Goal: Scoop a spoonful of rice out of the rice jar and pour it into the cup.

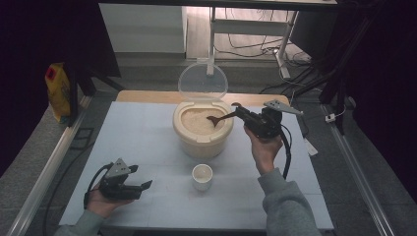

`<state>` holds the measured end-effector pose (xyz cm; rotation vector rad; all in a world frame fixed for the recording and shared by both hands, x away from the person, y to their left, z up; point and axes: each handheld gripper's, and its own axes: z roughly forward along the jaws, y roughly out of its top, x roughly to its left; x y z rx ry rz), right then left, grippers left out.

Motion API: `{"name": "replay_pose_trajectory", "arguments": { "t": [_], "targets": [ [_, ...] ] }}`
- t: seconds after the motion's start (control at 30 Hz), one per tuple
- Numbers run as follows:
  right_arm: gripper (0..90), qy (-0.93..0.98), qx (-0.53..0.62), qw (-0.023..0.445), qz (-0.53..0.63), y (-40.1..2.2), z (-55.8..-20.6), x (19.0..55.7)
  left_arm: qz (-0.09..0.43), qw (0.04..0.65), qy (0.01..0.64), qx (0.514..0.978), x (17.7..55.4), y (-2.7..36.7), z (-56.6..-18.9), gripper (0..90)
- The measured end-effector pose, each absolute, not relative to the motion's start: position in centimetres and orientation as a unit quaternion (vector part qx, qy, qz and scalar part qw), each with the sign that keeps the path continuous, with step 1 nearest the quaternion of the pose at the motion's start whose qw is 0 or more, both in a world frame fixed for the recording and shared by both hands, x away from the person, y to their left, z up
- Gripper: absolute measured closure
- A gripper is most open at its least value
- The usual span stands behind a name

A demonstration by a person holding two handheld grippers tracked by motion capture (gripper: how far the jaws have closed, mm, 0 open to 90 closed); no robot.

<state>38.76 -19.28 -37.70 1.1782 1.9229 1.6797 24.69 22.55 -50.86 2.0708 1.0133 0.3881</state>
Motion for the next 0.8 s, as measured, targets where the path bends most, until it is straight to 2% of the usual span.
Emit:
{"name": "replay_pose_trajectory", "arguments": {
  "t": [0.8],
  "targets": [
    [83.2,0.595,0.511,0.052,0.619,-20.8,-39.9,39.7,0.154,0.393,0.399,0.814,24.7,22.7,-50.8,21.7]
  ]
}}
